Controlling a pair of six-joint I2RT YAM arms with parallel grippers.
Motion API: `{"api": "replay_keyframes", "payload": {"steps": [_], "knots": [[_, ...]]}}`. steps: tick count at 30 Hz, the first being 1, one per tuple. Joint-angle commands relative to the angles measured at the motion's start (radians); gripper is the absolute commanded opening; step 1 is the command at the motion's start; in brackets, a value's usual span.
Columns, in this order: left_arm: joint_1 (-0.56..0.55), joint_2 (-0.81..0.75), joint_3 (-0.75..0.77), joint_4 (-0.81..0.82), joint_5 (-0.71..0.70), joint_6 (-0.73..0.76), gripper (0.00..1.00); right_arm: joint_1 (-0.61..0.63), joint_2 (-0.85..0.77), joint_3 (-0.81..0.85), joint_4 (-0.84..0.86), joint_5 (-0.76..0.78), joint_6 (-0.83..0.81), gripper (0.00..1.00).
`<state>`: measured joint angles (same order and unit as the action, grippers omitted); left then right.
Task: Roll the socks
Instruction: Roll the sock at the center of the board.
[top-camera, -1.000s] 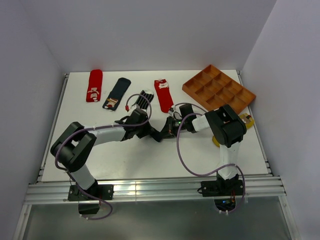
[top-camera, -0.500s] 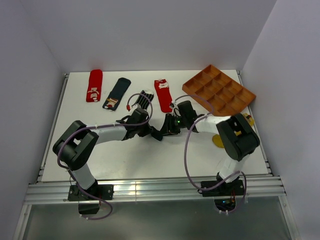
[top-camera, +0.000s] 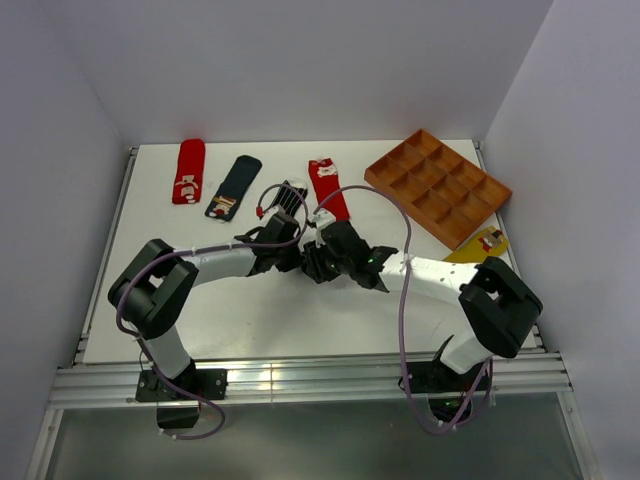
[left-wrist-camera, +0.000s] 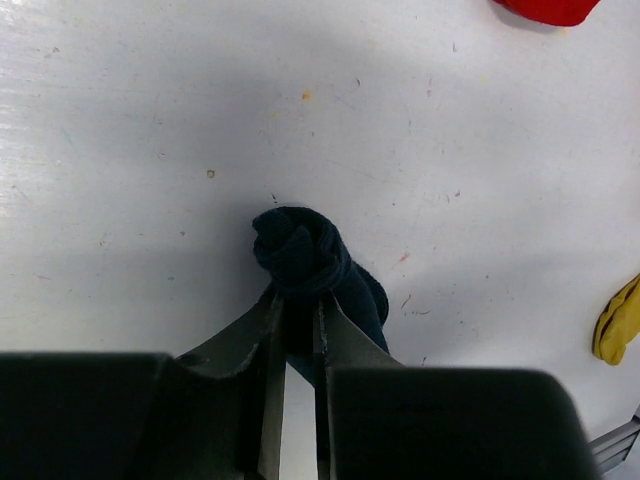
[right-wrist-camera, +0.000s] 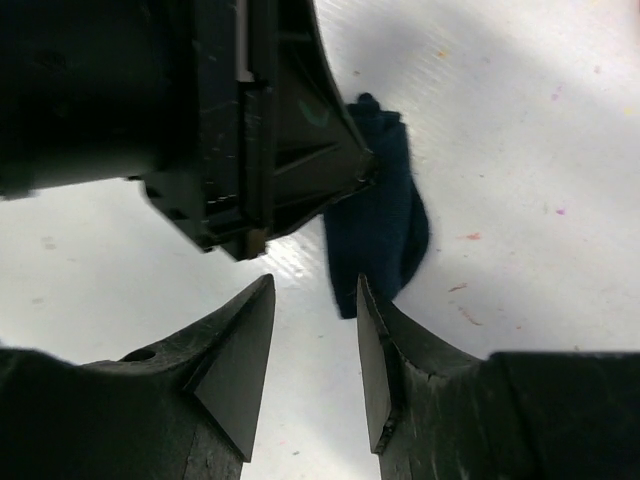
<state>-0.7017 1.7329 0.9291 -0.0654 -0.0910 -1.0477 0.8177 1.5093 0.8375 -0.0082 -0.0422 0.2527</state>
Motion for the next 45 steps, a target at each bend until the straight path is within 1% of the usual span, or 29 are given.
{"api": "replay_keyframes", "payload": {"steps": [1,2,12,17,24,32,35,38,39,41,42,45], "knots": [[-0.005,0.02,0.03,-0.056,-0.001,0.04,0.05,0.029,0.029,-0.009,0.005,0.133,-0.078,0.47],[-0.005,0.022,0.031,-0.057,0.0,0.041,0.06,0.043,0.035,-0.009,0.039,0.139,-0.081,0.47],[-0.005,0.027,0.037,-0.056,0.02,0.044,0.05,0.077,0.088,-0.023,0.132,0.139,-0.116,0.5],[-0.007,0.025,0.037,-0.053,0.031,0.043,0.06,0.077,0.126,-0.008,0.14,0.119,-0.121,0.5],[-0.005,0.016,0.039,-0.056,0.033,0.044,0.05,0.077,0.195,0.005,0.114,0.133,-0.109,0.49],[-0.005,0.014,0.045,-0.057,0.045,0.046,0.05,0.077,0.282,0.044,0.016,0.275,-0.064,0.5],[-0.005,0.011,0.043,-0.062,0.045,0.051,0.06,0.075,0.305,0.054,-0.018,0.294,-0.052,0.49],[-0.005,0.008,0.042,-0.062,0.043,0.049,0.06,0.075,0.322,0.063,-0.038,0.303,-0.047,0.37],[-0.005,0.005,0.04,-0.06,0.045,0.049,0.06,0.074,0.325,0.063,-0.039,0.3,-0.044,0.28],[-0.005,-0.001,0.036,-0.057,0.042,0.045,0.08,0.069,0.328,0.066,-0.048,0.283,-0.035,0.2],[-0.005,-0.004,0.033,-0.056,0.04,0.043,0.08,0.066,0.33,0.066,-0.05,0.277,-0.032,0.14],[-0.005,-0.021,0.02,-0.053,0.024,0.034,0.14,0.041,0.325,0.055,-0.058,0.225,-0.013,0.03]]}}
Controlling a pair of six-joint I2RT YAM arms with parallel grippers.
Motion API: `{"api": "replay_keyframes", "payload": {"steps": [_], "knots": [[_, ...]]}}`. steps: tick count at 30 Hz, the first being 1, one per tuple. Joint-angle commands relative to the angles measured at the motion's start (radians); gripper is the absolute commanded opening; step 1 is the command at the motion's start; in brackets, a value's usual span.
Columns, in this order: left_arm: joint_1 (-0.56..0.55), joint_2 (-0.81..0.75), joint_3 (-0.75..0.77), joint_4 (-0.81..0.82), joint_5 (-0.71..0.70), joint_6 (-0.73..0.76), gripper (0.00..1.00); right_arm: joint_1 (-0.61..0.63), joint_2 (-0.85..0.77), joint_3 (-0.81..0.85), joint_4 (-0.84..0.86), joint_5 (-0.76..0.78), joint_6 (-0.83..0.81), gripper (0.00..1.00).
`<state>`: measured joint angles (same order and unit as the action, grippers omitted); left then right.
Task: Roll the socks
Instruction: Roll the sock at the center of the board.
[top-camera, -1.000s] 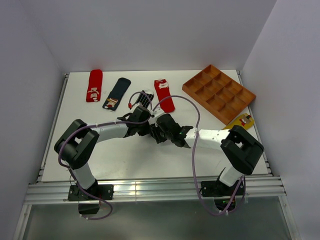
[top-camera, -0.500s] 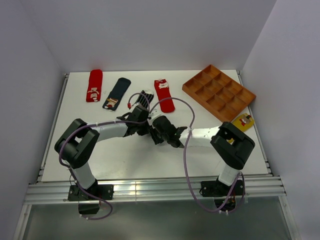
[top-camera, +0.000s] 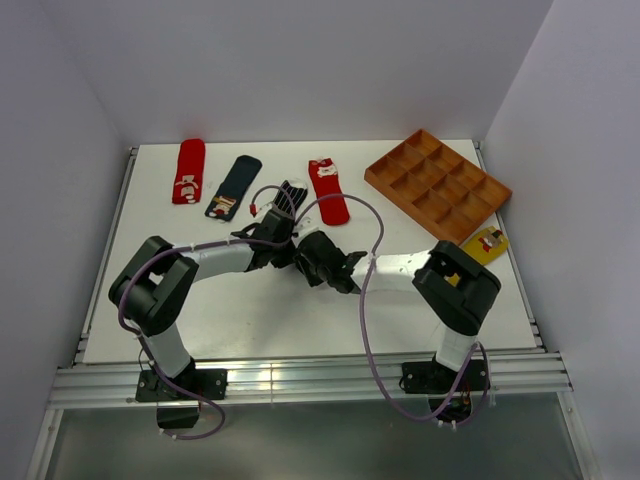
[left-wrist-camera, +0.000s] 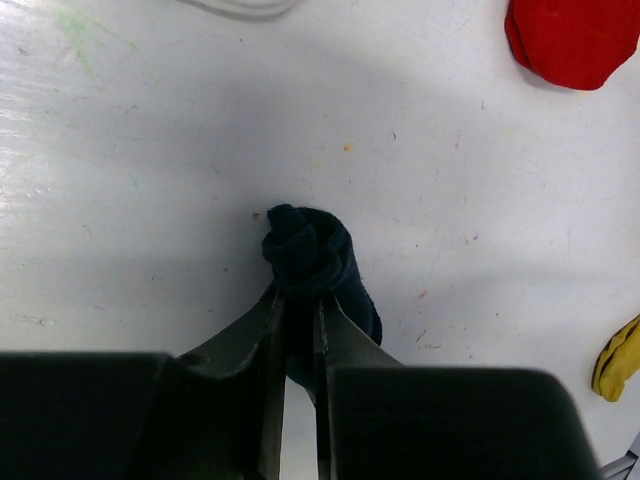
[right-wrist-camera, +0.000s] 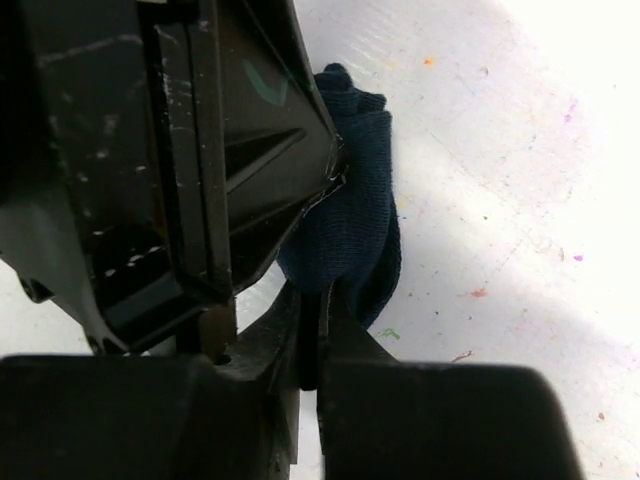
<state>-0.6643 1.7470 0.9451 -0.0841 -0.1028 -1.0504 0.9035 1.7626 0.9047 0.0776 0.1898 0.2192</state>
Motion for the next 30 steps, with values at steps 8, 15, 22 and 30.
{"api": "replay_keyframes", "payload": {"steps": [8,15,22,30], "knots": [[-0.018,-0.089,-0.077,0.032,0.025,-0.034,0.49,-0.222,0.049,-0.053,-0.107,-0.409,0.084,0.0],[-0.014,-0.13,-0.112,0.075,0.017,-0.063,0.59,-0.328,0.12,-0.058,-0.044,-0.731,0.147,0.0],[-0.006,-0.092,-0.126,0.138,0.028,-0.094,0.58,-0.359,0.163,-0.049,-0.026,-0.811,0.184,0.0],[0.003,-0.155,-0.241,0.311,-0.008,-0.143,0.62,-0.39,0.207,-0.049,-0.013,-0.862,0.221,0.0]]}}
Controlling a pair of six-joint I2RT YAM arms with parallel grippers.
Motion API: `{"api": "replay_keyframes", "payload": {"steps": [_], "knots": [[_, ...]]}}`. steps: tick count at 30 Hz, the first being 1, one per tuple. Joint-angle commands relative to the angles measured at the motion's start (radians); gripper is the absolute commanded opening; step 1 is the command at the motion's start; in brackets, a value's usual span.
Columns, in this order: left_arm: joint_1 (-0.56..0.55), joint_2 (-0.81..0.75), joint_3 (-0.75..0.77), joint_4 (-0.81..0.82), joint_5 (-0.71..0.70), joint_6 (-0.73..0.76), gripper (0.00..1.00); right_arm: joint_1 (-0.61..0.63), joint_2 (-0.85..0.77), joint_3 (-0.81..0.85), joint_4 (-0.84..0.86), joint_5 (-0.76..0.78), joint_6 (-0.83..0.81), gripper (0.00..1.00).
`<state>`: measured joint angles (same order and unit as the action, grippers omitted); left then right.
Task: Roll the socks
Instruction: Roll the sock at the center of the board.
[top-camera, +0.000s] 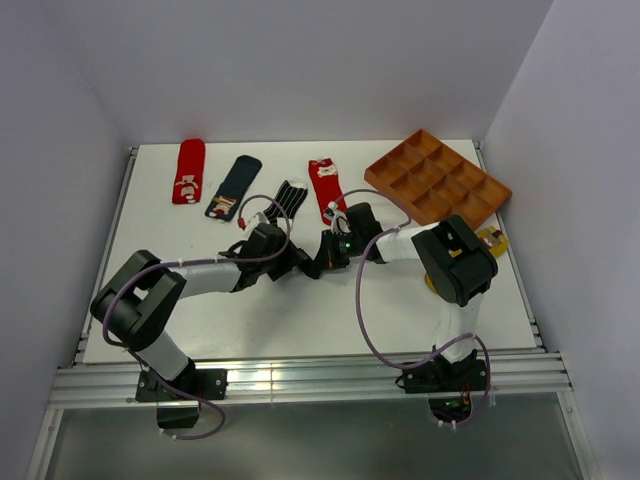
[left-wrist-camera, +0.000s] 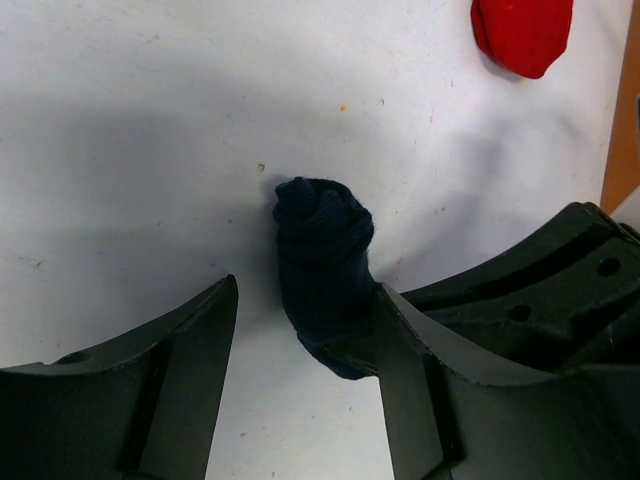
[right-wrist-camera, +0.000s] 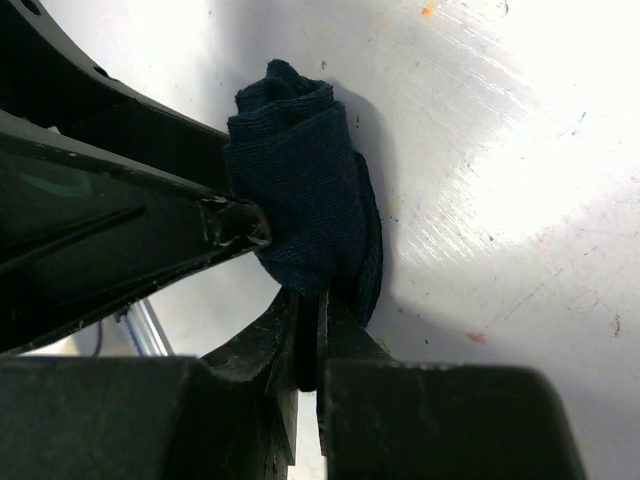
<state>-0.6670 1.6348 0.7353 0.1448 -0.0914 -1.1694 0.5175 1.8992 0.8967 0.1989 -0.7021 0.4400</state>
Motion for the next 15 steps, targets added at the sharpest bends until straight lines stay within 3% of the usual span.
{"api": "replay_keyframes", "payload": {"steps": [1,15], "knots": [[0.006,-0.043,-0.033,0.082,-0.022,-0.024,0.62,-0.005,0.077,-0.041,-0.131,0.023,0.005,0.0],[0.044,0.101,0.016,0.096,0.03,-0.009,0.54,-0.031,0.121,-0.028,-0.127,-0.023,0.029,0.02]]}}
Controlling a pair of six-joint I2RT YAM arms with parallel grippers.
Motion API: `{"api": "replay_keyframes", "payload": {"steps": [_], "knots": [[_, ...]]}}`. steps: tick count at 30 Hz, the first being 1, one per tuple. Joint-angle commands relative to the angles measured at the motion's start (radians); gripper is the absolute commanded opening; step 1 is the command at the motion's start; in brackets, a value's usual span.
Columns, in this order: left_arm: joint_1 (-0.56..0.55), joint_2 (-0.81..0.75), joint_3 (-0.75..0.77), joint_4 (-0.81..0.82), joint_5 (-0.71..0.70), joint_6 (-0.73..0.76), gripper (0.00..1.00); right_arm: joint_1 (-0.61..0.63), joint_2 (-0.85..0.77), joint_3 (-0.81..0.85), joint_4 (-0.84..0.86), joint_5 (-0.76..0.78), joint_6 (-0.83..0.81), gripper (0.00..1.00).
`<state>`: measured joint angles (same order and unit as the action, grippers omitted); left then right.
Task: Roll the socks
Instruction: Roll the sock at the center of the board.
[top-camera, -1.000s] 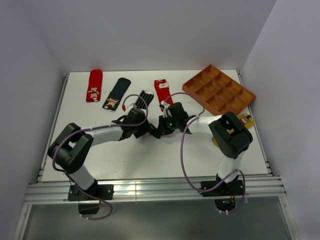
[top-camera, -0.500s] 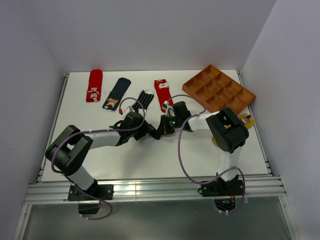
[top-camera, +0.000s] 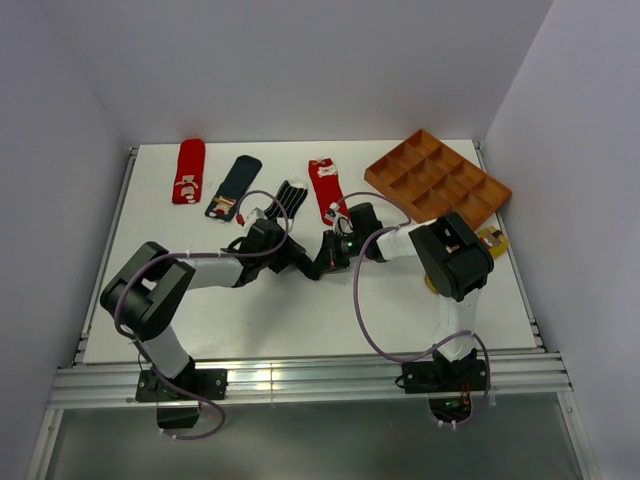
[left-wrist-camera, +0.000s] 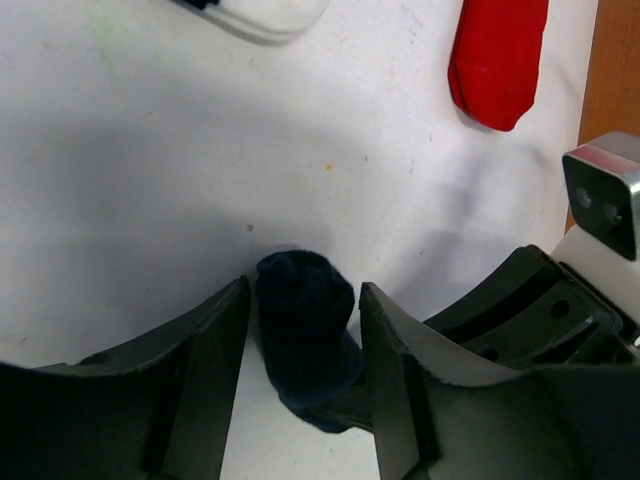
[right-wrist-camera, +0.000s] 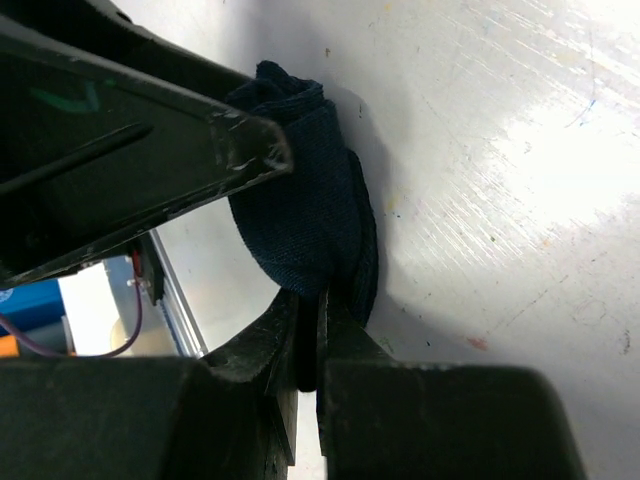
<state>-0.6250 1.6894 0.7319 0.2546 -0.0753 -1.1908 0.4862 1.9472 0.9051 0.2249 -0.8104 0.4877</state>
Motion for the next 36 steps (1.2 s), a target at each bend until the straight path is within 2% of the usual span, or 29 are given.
{"api": "replay_keyframes", "payload": {"steps": [1,4,5,7,8,10,11,17,22,28,36], "knots": [[0.002,0.053,0.021,-0.014,0.019,0.014,0.51,-0.003,0.075,-0.037,-0.151,0.085,-0.015,0.02],[0.002,0.073,0.018,-0.009,0.031,0.007,0.41,-0.005,0.07,-0.031,-0.159,0.1,-0.023,0.03],[0.002,0.076,0.017,-0.014,0.032,0.004,0.34,-0.005,0.065,-0.029,-0.165,0.109,-0.026,0.04],[0.001,0.085,0.017,-0.024,0.034,0.003,0.27,-0.003,0.038,-0.032,-0.174,0.14,-0.034,0.05],[0.001,0.087,0.018,-0.029,0.034,0.007,0.16,-0.003,0.023,-0.037,-0.173,0.154,-0.035,0.05],[-0.001,0.089,0.024,-0.04,0.037,0.017,0.08,-0.003,-0.032,-0.044,-0.176,0.188,-0.046,0.08],[-0.002,0.087,0.029,-0.049,0.035,0.026,0.01,0.0,-0.053,-0.046,-0.18,0.204,-0.052,0.12],[-0.013,0.072,0.09,-0.167,-0.006,0.083,0.0,0.057,-0.224,-0.038,-0.254,0.413,-0.139,0.36],[-0.027,0.072,0.159,-0.253,-0.03,0.134,0.0,0.17,-0.347,-0.034,-0.282,0.647,-0.236,0.45],[-0.031,0.075,0.187,-0.314,-0.04,0.16,0.0,0.259,-0.402,-0.057,-0.228,0.787,-0.313,0.56],[-0.033,0.089,0.201,-0.316,-0.026,0.163,0.0,0.34,-0.361,-0.06,-0.162,0.845,-0.365,0.58]]}}
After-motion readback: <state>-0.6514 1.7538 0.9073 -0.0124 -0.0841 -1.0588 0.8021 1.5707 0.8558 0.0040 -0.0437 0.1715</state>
